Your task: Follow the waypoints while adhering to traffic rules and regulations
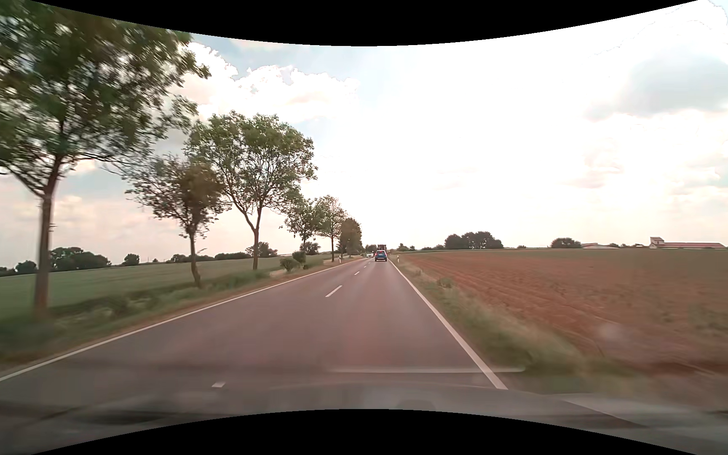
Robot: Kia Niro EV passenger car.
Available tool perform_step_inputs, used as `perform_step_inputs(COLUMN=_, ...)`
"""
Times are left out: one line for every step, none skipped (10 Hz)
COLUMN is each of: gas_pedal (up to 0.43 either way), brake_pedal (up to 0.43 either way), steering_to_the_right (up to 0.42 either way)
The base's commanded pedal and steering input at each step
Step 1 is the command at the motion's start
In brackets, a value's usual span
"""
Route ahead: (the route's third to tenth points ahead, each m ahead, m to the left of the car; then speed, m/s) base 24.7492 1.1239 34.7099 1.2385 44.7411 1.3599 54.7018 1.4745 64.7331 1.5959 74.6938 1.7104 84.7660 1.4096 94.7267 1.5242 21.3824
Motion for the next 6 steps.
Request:
perform_step_inputs(gas_pedal=0.130, brake_pedal=0.000, steering_to_the_right=-0.003)
perform_step_inputs(gas_pedal=0.130, brake_pedal=0.000, steering_to_the_right=-0.003)
perform_step_inputs(gas_pedal=0.118, brake_pedal=0.000, steering_to_the_right=-0.003)
perform_step_inputs(gas_pedal=0.118, brake_pedal=0.000, steering_to_the_right=-0.003)
perform_step_inputs(gas_pedal=0.098, brake_pedal=0.000, steering_to_the_right=-0.003)
perform_step_inputs(gas_pedal=0.079, brake_pedal=0.000, steering_to_the_right=-0.003)
